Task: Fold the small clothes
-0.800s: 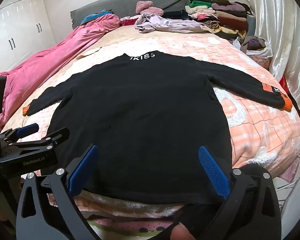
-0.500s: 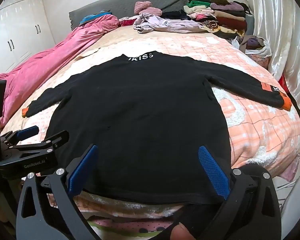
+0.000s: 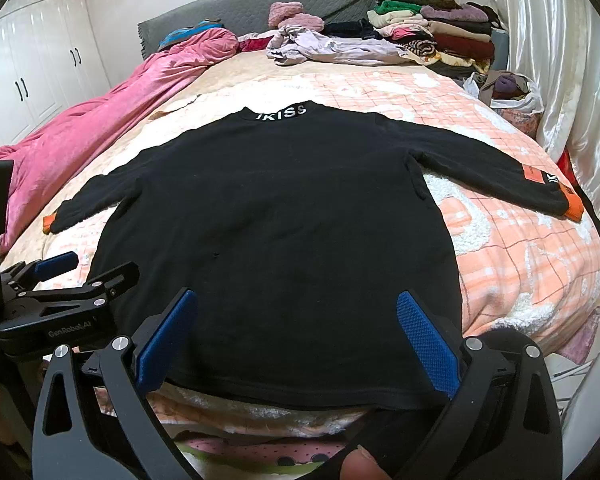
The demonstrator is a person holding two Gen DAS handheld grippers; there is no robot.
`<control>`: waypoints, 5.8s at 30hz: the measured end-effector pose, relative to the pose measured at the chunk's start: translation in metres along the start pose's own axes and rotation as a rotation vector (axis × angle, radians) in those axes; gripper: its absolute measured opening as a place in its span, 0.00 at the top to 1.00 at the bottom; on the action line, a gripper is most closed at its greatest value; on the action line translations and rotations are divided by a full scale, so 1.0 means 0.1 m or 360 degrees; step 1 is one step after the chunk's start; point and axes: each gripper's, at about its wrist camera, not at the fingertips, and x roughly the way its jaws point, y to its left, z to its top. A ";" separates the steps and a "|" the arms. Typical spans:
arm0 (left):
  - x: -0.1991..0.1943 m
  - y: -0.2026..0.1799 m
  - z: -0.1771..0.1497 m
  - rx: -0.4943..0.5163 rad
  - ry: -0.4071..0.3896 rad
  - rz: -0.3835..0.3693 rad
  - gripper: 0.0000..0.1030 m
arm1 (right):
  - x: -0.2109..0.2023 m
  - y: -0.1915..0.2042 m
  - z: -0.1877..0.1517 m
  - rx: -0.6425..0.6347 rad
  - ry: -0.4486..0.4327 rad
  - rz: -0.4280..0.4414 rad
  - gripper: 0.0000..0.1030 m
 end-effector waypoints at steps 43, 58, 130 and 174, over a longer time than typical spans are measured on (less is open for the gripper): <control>0.01 0.01 0.02 0.0007 -0.0004 0.0006 0.08 | 0.01 -0.03 -0.01 -0.0006 0.0008 -0.0007 0.04; 0.12 -0.09 0.37 0.0033 -0.0017 0.0022 0.08 | 0.02 -0.16 0.18 -0.0036 -0.0027 -0.0019 0.04; 1.61 -0.67 1.92 0.0122 0.0083 -0.0214 0.08 | -0.07 -3.58 1.51 0.0778 -0.0265 -0.0131 0.93; 1.51 -0.08 1.51 -0.0095 0.0118 -0.0640 0.09 | 1.59 -0.50 1.90 0.0146 0.0006 0.0768 0.57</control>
